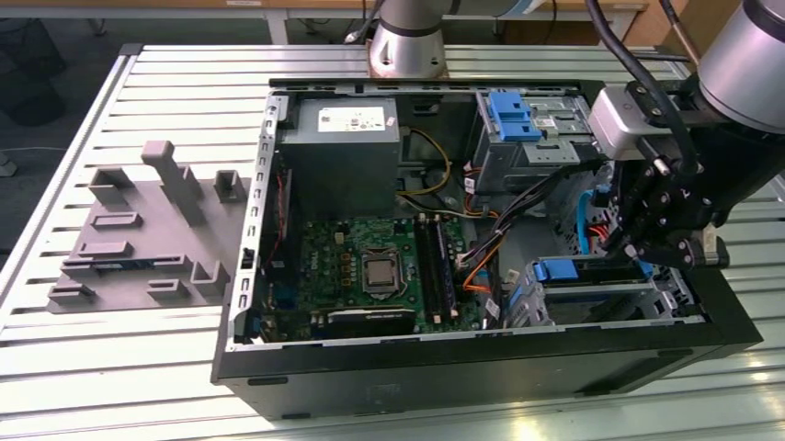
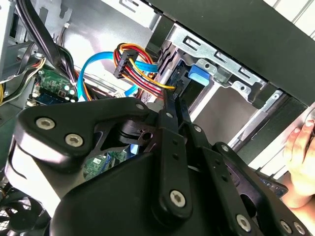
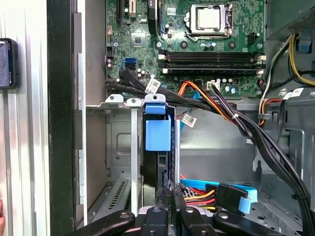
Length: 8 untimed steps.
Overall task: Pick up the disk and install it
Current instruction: 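Insert the first disk wire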
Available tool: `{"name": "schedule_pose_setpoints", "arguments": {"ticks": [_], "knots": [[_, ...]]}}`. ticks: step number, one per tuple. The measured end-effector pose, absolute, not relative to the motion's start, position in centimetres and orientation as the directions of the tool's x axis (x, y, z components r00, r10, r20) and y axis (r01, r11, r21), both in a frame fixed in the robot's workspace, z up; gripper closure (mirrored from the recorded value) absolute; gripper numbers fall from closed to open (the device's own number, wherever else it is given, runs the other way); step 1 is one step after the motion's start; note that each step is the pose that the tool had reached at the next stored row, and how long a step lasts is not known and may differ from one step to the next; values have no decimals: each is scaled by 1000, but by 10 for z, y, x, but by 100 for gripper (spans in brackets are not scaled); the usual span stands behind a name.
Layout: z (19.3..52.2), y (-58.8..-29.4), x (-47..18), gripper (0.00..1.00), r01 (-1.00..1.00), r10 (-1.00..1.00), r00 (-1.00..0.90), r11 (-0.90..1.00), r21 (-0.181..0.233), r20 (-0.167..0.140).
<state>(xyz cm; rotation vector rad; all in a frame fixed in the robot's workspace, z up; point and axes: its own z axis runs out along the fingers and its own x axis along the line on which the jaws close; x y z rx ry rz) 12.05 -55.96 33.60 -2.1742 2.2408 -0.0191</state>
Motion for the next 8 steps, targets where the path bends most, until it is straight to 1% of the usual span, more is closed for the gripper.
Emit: {"name": "schedule_pose_setpoints", "arguments": {"ticks": [8], "knots": [[335,-560,119,84,-999,-1000,-28,28,-24,-6]]}}
